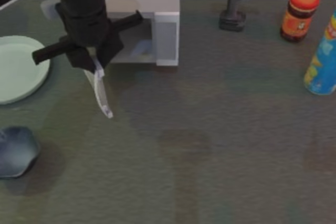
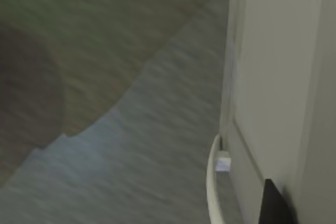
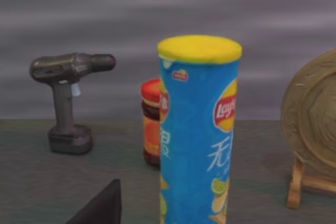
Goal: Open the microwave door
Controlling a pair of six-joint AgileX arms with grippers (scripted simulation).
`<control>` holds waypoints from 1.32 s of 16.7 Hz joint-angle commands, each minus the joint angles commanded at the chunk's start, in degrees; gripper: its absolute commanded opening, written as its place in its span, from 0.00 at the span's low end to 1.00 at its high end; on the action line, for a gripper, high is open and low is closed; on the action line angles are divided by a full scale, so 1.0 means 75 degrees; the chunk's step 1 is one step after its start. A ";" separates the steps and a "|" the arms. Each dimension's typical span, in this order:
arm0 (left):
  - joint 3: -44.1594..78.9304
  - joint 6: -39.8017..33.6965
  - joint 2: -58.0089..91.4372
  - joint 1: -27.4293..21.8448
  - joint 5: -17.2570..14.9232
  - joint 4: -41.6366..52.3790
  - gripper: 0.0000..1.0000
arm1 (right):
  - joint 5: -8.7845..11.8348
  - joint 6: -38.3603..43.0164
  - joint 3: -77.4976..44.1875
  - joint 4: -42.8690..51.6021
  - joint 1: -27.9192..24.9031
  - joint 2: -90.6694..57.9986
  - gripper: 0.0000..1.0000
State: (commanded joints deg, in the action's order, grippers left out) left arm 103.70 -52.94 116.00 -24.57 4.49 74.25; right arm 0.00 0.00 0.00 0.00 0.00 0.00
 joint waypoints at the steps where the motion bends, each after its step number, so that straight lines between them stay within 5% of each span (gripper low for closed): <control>1: 0.0000 0.0000 0.0000 0.0000 0.0000 0.0000 0.00 | 0.0000 0.0000 0.0000 0.0000 0.0000 0.0000 1.00; 7: 0.0098 0.0015 0.0053 0.0001 -0.0046 0.0106 0.00 | 0.0000 0.0000 0.0000 0.0000 0.0000 0.0000 1.00; 15: 0.1299 0.0360 0.0450 0.0242 -0.0611 0.1306 0.00 | 0.0000 0.0000 0.0000 0.0000 0.0000 0.0000 1.00; 22: 0.0885 0.0354 0.0418 0.0237 -0.0613 0.0926 0.00 | 0.0000 0.0000 0.0000 0.0000 0.0000 0.0000 1.00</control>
State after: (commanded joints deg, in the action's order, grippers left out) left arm 110.33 -50.29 119.13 -22.79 -0.11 81.20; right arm 0.00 0.00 0.00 0.00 0.00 0.00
